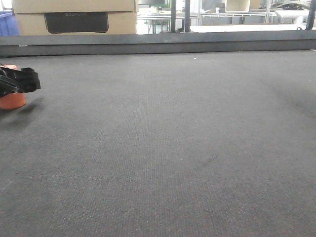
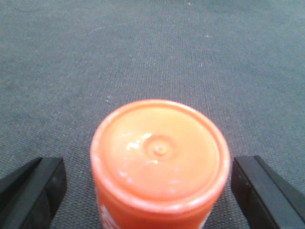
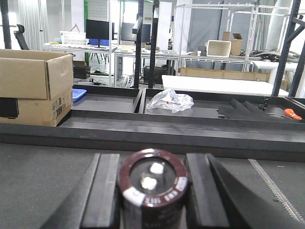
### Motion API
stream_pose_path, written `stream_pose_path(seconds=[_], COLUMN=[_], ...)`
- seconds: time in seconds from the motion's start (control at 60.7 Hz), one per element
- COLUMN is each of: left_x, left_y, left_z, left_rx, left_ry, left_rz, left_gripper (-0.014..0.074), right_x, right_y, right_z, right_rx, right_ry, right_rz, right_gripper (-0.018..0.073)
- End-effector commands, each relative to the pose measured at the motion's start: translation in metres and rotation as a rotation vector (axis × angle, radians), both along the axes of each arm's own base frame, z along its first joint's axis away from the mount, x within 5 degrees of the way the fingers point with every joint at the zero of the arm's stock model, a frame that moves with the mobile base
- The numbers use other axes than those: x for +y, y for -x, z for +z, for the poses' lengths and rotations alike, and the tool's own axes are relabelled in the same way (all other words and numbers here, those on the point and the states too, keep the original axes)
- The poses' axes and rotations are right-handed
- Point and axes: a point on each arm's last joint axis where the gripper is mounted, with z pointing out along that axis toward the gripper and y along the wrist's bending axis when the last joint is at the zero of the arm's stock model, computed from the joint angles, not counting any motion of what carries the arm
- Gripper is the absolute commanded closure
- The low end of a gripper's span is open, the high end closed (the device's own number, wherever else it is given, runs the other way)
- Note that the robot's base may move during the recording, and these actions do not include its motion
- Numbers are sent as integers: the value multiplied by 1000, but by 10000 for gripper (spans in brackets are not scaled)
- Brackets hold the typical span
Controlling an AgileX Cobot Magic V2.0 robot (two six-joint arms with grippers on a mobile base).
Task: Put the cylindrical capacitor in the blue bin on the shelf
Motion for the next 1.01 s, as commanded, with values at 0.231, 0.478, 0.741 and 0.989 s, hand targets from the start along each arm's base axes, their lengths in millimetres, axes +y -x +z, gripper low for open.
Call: stream_pose_path(seconds=[0.231, 0.478, 0.741, 0.989], left_x=[0, 0, 1, 9], left_y=[-1, 9, 48, 106], left_z=[2, 39, 118, 191], left_rx=[-1, 8, 93, 128], left_ry=[16, 28, -12, -58], left_rz=[14, 1, -73, -101], left_gripper=[379, 708, 708, 708], right_x=[-2, -2, -1, 1], right_y=[2, 2, 4, 12], right_z=[3, 3, -6, -27], right_rx=[-26, -26, 132, 399], right_ry=[12, 12, 19, 30], right_rz=[-7, -7, 3, 22], right_gripper=[692, 692, 692, 692])
